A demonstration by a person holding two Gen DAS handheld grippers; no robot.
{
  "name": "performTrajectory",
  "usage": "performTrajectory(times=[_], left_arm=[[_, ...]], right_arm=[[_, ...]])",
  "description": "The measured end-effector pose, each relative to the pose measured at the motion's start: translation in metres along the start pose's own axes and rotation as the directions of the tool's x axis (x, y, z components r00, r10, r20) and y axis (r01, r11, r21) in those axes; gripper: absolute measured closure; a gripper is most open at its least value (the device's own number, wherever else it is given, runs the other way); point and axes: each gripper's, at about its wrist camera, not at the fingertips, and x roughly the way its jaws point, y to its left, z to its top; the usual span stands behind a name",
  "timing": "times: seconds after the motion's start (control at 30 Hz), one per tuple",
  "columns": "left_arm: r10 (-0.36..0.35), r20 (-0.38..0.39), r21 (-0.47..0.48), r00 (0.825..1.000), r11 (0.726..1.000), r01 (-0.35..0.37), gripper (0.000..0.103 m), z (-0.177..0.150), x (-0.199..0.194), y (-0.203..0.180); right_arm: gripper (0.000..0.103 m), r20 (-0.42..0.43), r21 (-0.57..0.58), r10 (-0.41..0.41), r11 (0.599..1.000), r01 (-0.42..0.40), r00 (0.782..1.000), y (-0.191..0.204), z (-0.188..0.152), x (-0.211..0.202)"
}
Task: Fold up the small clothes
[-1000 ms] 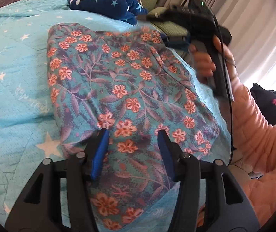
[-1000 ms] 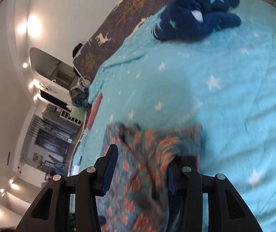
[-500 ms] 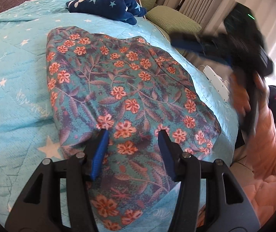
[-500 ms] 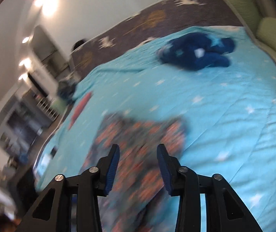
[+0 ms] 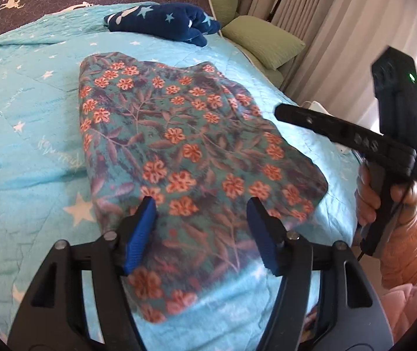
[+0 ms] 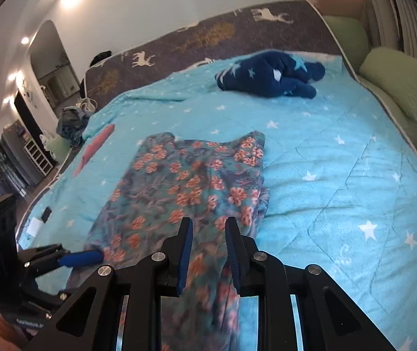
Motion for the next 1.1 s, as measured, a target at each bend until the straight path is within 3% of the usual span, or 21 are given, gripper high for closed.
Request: performTrajectory(times=[0.13, 0.23, 0.3, 0.4, 0.53, 0.7, 0.8, 0.9, 1.0, 1.07, 1.1], left_arm=[[0.009, 0.038, -0.036, 0.999, 0.999, -0.007, 0.038, -0.008, -0.010, 0.005], [0.006, 0.053, -0.082, 0.999, 0.997, -0.002, 0.038, -0.011, -0.012, 0.011], [0.035, 0.051, -0.049, 0.998, 0.998, -0.032, 0.038, -0.014, -0.009, 0.008], [0.099, 0.051, 0.039, 0.994, 0.994, -0.101, 0.038, -0.021, -0.002, -0.004], [0.139, 0.069, 0.077, 0.988, 0.987, -0.144, 0.038, -0.028, -0.006, -0.011], [0.090, 0.104, 0.048, 0.991, 0.994, -0.095, 0.038, -0.033, -0.027, -0.014], [0.053, 0.114, 0.024, 0.992, 0.998, -0.056, 0.038, -0.033, -0.033, -0.015], [0.072, 0.121, 0.013, 0.990, 0.997, -0.074, 0.038, -0.032, -0.029, -0.017], [0.097, 0.100, 0.009, 0.990, 0.995, -0.098, 0.038, -0.035, -0.017, -0.015], [0.111, 0.081, 0.017, 0.991, 0.994, -0.112, 0.038, -0.041, -0.011, -0.013], [0.115, 0.089, 0.033, 0.989, 0.992, -0.118, 0.038, -0.043, -0.011, -0.014]], right_arm=[[0.079, 0.013, -0.030, -0.064, 0.997, 0.065, 0.998, 0.013, -0.018, -0.017], [0.079, -0.030, 0.029, 0.007, 1.000, -0.006, 1.000, 0.007, -0.034, -0.015], [0.079, -0.052, 0.058, 0.049, 0.997, -0.046, 0.997, 0.003, -0.043, -0.009], [0.080, -0.104, 0.011, -0.029, 0.999, 0.030, 0.994, 0.007, -0.056, -0.002], [0.081, -0.111, 0.050, -0.028, 0.998, 0.033, 0.993, 0.004, -0.057, -0.004], [0.080, -0.060, -0.003, -0.092, 0.996, 0.092, 0.994, 0.015, -0.053, -0.023], [0.079, 0.009, -0.029, -0.037, 0.999, 0.037, 0.999, 0.026, -0.046, -0.041], [0.079, 0.018, -0.048, 0.027, 0.998, -0.026, 0.999, 0.034, -0.044, -0.040], [0.086, -0.030, -0.029, 0.038, 0.999, -0.038, 0.999, 0.033, -0.048, -0.023], [0.090, -0.105, -0.010, -0.013, 1.000, 0.012, 0.994, 0.024, -0.056, -0.006], [0.098, -0.126, 0.002, -0.020, 1.000, 0.020, 0.992, 0.021, -0.059, 0.000]])
